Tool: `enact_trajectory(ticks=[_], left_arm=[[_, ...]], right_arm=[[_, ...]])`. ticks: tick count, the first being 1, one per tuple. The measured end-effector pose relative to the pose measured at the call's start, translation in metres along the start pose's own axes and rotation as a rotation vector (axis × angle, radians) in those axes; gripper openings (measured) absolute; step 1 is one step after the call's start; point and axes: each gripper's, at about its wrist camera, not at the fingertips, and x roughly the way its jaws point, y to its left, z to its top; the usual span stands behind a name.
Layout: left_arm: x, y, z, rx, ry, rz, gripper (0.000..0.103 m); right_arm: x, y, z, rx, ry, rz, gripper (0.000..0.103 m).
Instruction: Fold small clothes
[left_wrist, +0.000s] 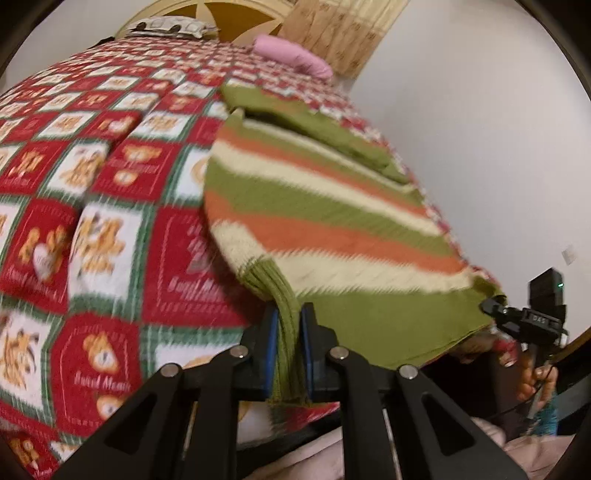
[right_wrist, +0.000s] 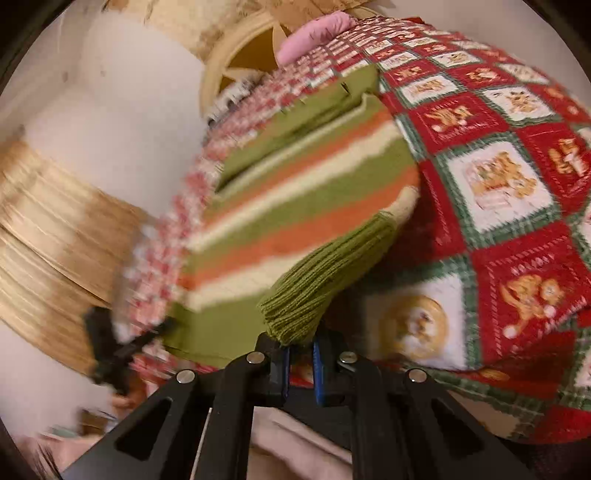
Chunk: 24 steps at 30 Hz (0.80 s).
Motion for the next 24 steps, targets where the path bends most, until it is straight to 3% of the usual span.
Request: enact_trajectory(ticks=[6, 9, 11, 14, 18, 19, 22, 24], left_arm=[[0.009, -0.018, 0.059, 0.051, -0.03, -0.009, 0.013], [0.02, -0.02, 0.09, 0.075, -0.05, 0.045, 0.013], [0.028, -0.018, 0.111, 0.082, -0.064, 0.11, 0.013], [0.025, -0.013, 0.123, 0.124, -0.073, 0.136, 0.013], [0.005, -0.001, 0.121, 0.214, -0.098, 0.198, 0.019], [-0.001, 0.004, 0.118, 0.228, -0.103, 0.209, 0.027], [-0.015, 0.022, 0.1, 0.262, -0.114, 0.248, 0.064], [-0.018, 0.031, 0.088, 0.303, -0.104, 0.275, 0.069]], right_arm=[[0.004, -0.002, 0.046, 0.072, -0.103, 0.057, 0.009], [0.015, -0.009, 0.07, 0.121, -0.13, 0.07, 0.007], [0.024, -0.014, 0.089, 0.122, -0.155, 0.022, 0.006], [0.045, -0.022, 0.109, 0.123, -0.171, -0.068, 0.006], [0.074, -0.034, 0.118, 0.133, -0.132, -0.137, 0.006], [0.081, -0.036, 0.117, 0.123, -0.125, -0.149, 0.006], [0.088, -0.037, 0.118, 0.111, -0.134, -0.161, 0.006], [0.087, -0.039, 0.12, 0.113, -0.137, -0.162, 0.006]])
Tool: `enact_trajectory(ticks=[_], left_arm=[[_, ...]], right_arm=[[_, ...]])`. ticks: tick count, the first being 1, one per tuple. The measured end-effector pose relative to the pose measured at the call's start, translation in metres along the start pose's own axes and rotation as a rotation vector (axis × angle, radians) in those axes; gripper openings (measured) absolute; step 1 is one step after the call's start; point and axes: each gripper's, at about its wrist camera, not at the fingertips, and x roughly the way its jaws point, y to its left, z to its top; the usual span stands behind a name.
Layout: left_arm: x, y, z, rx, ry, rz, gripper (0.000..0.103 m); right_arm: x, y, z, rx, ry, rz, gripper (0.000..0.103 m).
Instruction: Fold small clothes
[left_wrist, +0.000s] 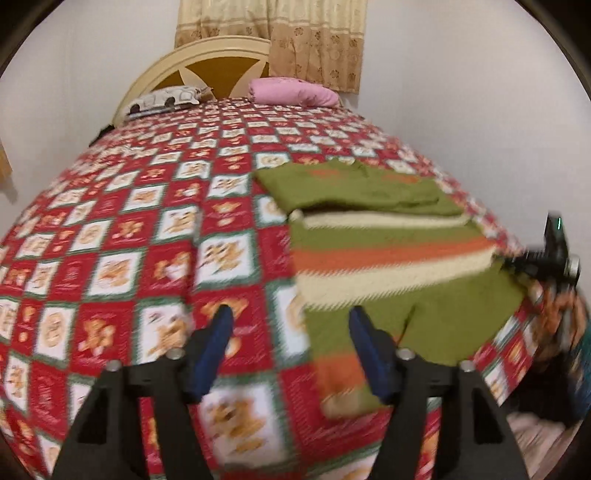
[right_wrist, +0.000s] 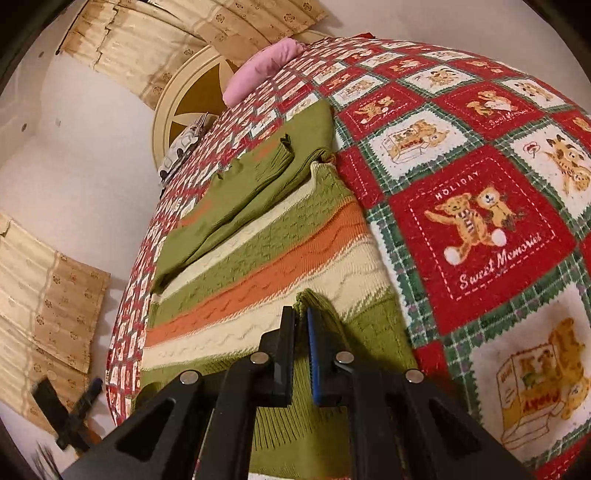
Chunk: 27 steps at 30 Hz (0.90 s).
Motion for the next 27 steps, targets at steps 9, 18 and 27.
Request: enact_trajectory(ticks=[9, 18, 27], left_arm=[[-0.002, -0.063, -0.041, 0.344, 0.017, -0.14, 0.086], [0.064, -0.103, -0.034, 0.467, 0.096, -0.189, 0.067], [0.071, -0.065, -0.019, 0.182, 0.108, -0.369, 0.068]], right_arm=[[-0.002, 0.003, -0.003, -0.034, -0.003, -0.044, 0.006], [-0.068, 0.006, 0.014, -0.023, -0.17, 0.112, 0.012], [-0.061, 0.031, -0.011, -0.297, -0.116, -0.09, 0.062]])
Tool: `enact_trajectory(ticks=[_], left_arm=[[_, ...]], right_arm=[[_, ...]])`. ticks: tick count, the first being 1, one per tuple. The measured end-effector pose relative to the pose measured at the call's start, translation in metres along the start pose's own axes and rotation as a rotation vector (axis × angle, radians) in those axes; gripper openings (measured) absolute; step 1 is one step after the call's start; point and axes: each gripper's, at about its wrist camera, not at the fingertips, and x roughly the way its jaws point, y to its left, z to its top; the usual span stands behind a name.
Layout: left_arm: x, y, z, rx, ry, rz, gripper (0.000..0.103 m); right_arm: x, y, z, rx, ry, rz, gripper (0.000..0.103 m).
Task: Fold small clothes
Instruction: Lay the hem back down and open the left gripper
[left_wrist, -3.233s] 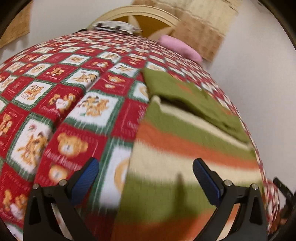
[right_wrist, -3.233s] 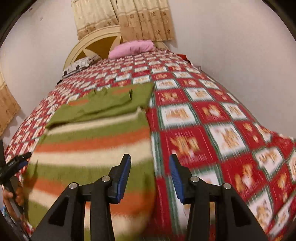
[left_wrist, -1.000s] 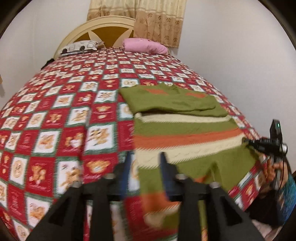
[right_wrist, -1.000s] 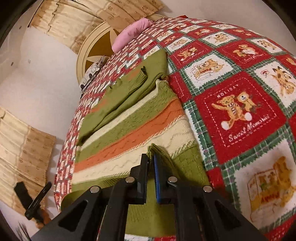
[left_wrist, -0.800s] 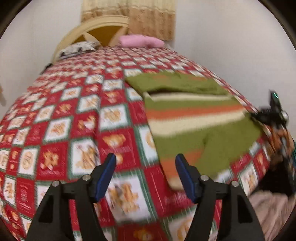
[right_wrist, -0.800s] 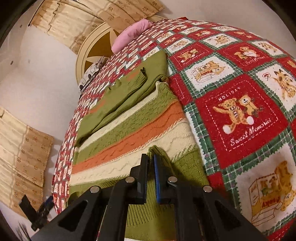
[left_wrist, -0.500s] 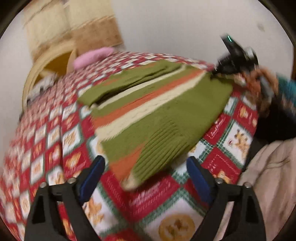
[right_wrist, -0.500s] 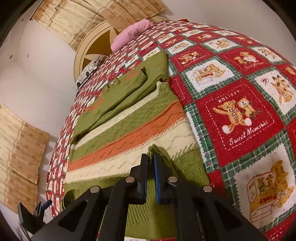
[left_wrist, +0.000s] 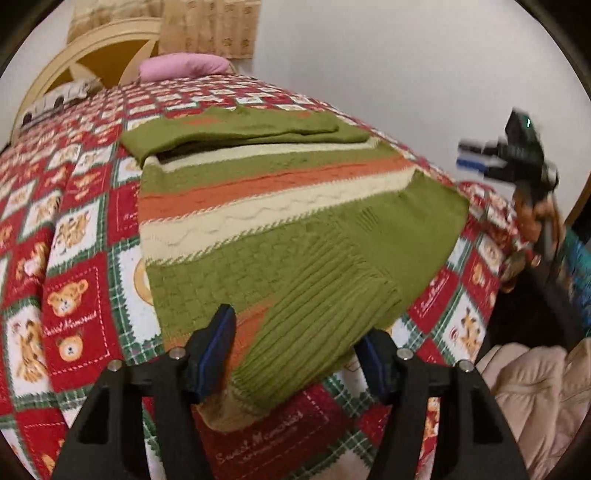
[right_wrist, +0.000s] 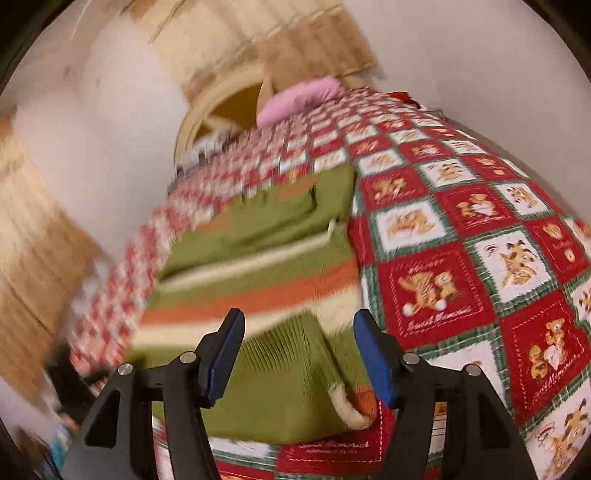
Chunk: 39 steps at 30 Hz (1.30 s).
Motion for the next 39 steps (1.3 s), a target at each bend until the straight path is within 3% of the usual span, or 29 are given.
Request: enact_trajectory(ticks=[2, 6, 13, 16, 18, 20, 22, 25, 28, 30, 33, 35, 39], left_arm=[[-0.001, 0.001, 0.0, -0.031, -0.006, -0.023, 0.074], [0.0, 0.01, 0.0, -0.084, -0.019, -0.066, 0.074], [0.001, 0.035, 0.005, -0.23, -0.04, -0.206, 0.073], [0.002, 0.031, 0.007, -0.215, -0.038, -0.204, 0.071], [0.002, 0.032, 0.009, -0.221, -0.041, -0.198, 0.064], [0.004, 0.038, 0.009, -0.249, -0.04, -0.208, 0.041], [0.011, 0.041, 0.01, -0.263, -0.024, -0.187, 0.034], [0.01, 0.033, 0.011, -0.222, -0.027, -0.167, 0.034], [0.01, 0.028, 0.01, -0.197, -0.025, -0.144, 0.043], [0.01, 0.029, 0.01, -0.207, -0.034, -0.145, 0.044], [0.009, 0.03, 0.009, -0.211, -0.043, -0.132, 0.037], [0.01, 0.03, 0.008, -0.204, -0.045, -0.097, 0.027], [0.01, 0.035, 0.005, -0.239, -0.059, -0.106, 0.026]], right_arm=[[0.017, 0.008, -0.009, -0.043, 0.037, -0.025, 0.062], [0.035, 0.008, -0.015, -0.008, 0.061, -0.003, 0.062], [0.019, 0.008, -0.017, -0.003, 0.009, -0.018, 0.062], [0.009, 0.009, -0.019, -0.03, -0.002, -0.059, 0.062], [0.004, 0.01, -0.021, -0.059, -0.002, -0.102, 0.062], [0.001, 0.01, -0.024, -0.08, -0.003, -0.131, 0.062], [-0.001, 0.009, -0.026, -0.093, -0.002, -0.15, 0.062], [0.0, 0.009, -0.028, -0.093, 0.003, -0.159, 0.062], [0.0, 0.006, -0.03, -0.075, -0.001, -0.153, 0.062], [0.0, 0.006, -0.03, -0.071, -0.001, -0.156, 0.062], [0.0, 0.009, -0.03, -0.087, 0.0, -0.145, 0.062], [0.003, 0.016, -0.028, -0.13, 0.013, -0.134, 0.062], [0.023, 0.034, -0.027, -0.247, 0.051, -0.173, 0.062]])
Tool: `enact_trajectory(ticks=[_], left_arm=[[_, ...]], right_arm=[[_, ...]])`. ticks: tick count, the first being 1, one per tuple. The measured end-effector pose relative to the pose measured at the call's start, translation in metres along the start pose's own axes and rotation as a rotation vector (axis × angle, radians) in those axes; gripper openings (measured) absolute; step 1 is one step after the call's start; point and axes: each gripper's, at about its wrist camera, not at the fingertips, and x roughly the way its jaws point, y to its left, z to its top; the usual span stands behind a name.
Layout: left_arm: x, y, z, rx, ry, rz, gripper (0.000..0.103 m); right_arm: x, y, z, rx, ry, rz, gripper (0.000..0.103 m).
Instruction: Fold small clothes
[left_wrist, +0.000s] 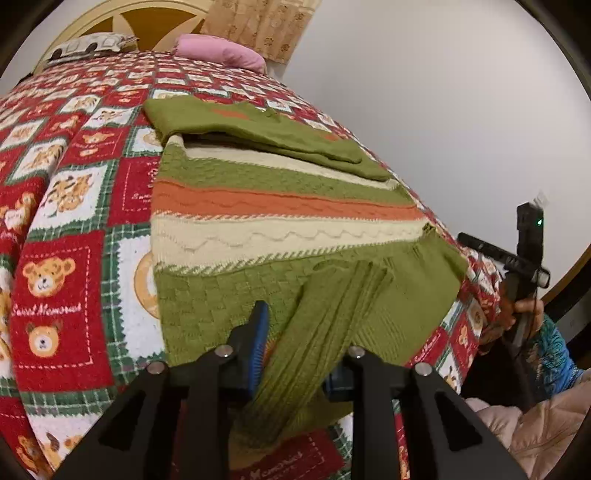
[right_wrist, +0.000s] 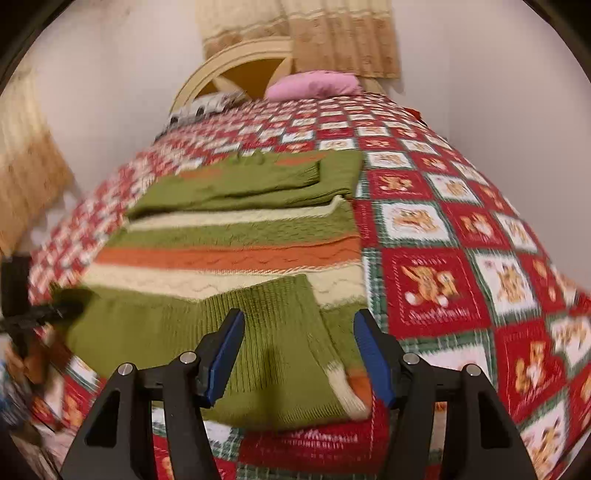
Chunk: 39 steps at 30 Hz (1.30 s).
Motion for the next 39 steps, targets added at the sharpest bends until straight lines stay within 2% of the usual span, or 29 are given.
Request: enact_trajectory(ticks=[3, 5, 7, 9, 11, 12, 13, 14, 17, 22, 31, 39], left_arm=[[0.001, -0.002, 0.0, 0.007, -0.001, 0.016, 0.026], [0.001, -0.005, 0.0, 0.023, -0.002, 0.031, 0.032], [0.002, -0.008, -0.001, 0.031, -0.004, 0.026, 0.039], [0.003, -0.01, -0.002, 0.04, -0.015, 0.038, 0.041], [0.003, -0.014, -0.003, 0.054, -0.026, 0.058, 0.037], [0.003, -0.016, -0.004, 0.058, -0.032, 0.074, 0.035], [0.002, -0.016, -0.004, 0.054, -0.033, 0.078, 0.023], [0.002, -0.015, -0.003, 0.043, -0.025, 0.066, 0.011], [-0.003, -0.017, 0.0, 0.031, -0.023, 0.063, 0.009], [-0.018, -0.02, 0.025, 0.027, -0.076, 0.084, 0.009], [-0.018, 0.002, 0.078, -0.066, -0.133, 0.118, 0.009], [-0.007, 0.022, 0.122, -0.119, -0.167, 0.163, 0.009]], right_arm=[[0.024, 0.014, 0.003, -0.088, 0.049, -0.038, 0.062], [0.039, 0.021, 0.001, -0.131, 0.095, -0.075, 0.062], [0.042, 0.022, -0.004, -0.145, 0.071, -0.073, 0.062], [0.04, 0.024, -0.006, -0.151, 0.069, -0.053, 0.047], [0.035, 0.026, -0.007, -0.151, 0.074, -0.027, 0.018], [0.034, 0.027, -0.007, -0.157, 0.075, -0.029, 0.015], [0.029, 0.029, -0.007, -0.165, 0.072, -0.038, 0.011], [0.026, 0.031, -0.006, -0.163, 0.069, -0.038, 0.01], [0.01, 0.029, 0.002, -0.12, 0.03, -0.004, 0.01], [-0.014, 0.023, 0.032, -0.032, -0.073, 0.047, 0.01], [-0.011, 0.028, 0.07, -0.031, -0.156, -0.048, 0.01], [0.002, 0.021, 0.105, -0.02, -0.172, -0.072, 0.01]])
